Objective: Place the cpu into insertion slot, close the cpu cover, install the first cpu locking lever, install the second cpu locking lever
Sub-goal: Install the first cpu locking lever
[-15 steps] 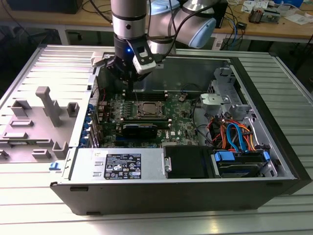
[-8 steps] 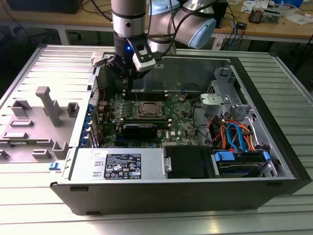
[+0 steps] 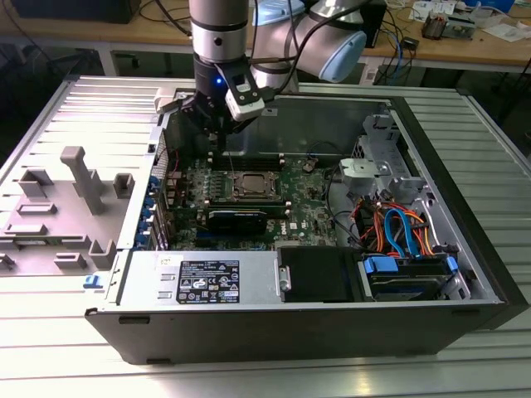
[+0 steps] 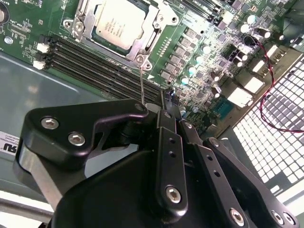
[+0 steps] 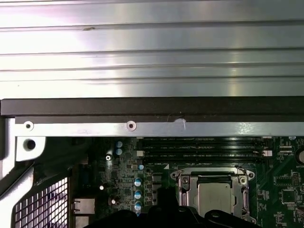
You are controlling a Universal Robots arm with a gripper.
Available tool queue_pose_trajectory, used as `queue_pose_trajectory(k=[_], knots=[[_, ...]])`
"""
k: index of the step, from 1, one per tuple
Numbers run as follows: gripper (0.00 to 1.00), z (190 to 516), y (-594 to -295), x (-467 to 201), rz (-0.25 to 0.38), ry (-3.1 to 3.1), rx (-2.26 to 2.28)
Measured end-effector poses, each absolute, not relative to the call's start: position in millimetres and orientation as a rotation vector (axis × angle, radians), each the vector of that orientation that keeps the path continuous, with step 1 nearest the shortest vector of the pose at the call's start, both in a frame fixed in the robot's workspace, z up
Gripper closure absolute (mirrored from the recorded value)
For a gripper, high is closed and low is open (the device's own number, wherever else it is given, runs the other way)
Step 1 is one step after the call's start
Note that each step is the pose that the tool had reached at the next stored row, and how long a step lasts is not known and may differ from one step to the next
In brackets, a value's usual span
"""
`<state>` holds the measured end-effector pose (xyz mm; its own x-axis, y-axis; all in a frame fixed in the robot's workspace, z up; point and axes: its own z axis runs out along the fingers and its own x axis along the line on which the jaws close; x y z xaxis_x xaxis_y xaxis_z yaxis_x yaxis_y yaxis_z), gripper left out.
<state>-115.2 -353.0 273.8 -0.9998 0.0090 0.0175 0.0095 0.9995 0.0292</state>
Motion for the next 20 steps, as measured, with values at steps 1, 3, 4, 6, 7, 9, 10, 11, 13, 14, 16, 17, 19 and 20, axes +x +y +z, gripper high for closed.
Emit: queue_pose_trajectory(k=[1, 3, 4, 6, 7, 9, 10, 11, 13, 14, 16, 17, 19, 20], knots=[[0.89, 274, -353, -115, -0.046, -3.124, -0.014], [0.89, 273, -353, -113, -0.045, -3.124, -0.015], [0.89, 273, -353, -113, -0.046, -3.124, -0.014], [0.89, 273, -353, -111, -0.045, -3.124, -0.015], [0.89, 273, -352, -110, -0.045, -3.124, -0.015], [0.89, 273, -352, -108, -0.045, -3.124, -0.014], [0.89, 273, -352, -107, -0.045, -3.124, -0.015], [0.89, 272, -352, -106, -0.045, -3.124, -0.015], [0.89, 272, -351, -102, -0.044, -3.124, -0.014], [0.89, 272, -351, -100, -0.044, -3.124, -0.014], [0.89, 271, -351, -97, -0.043, -3.124, -0.014], [0.89, 271, -350, -95, -0.043, -3.124, -0.014], [0.89, 269, -350, -94, -0.043, -3.124, -0.013], [0.89, 268, -350, -94, -0.043, -3.124, -0.012]])
